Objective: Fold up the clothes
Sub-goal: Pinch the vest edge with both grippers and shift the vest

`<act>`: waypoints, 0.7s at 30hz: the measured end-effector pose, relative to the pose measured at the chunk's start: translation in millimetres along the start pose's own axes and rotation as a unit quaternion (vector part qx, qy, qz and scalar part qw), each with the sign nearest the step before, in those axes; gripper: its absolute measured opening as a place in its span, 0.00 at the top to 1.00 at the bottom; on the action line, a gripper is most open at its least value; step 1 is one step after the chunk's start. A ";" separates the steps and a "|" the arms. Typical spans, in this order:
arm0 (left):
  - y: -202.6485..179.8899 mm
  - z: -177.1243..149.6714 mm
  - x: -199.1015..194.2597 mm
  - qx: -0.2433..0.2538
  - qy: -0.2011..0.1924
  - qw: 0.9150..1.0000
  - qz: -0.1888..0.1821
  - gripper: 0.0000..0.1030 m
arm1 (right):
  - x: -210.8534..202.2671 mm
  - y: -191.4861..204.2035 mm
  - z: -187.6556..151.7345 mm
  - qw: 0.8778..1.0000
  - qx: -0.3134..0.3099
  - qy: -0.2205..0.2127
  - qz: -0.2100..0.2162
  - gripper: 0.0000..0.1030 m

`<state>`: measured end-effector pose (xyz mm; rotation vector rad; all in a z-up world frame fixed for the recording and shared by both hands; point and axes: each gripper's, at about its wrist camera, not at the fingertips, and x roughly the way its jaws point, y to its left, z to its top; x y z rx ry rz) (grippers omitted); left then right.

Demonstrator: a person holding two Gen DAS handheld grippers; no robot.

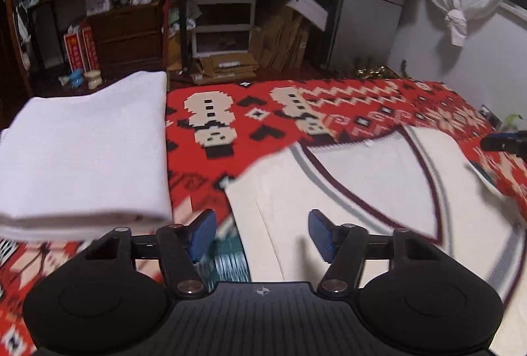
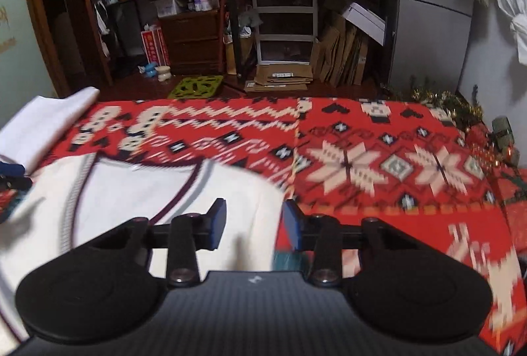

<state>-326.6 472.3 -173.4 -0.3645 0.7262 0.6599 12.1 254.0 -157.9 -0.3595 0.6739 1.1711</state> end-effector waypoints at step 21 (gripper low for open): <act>4.9 38.7 57.6 0.103 0.026 0.993 -0.050 0.94 | 89.3 21.1 25.6 0.987 -0.141 0.056 0.056 0.96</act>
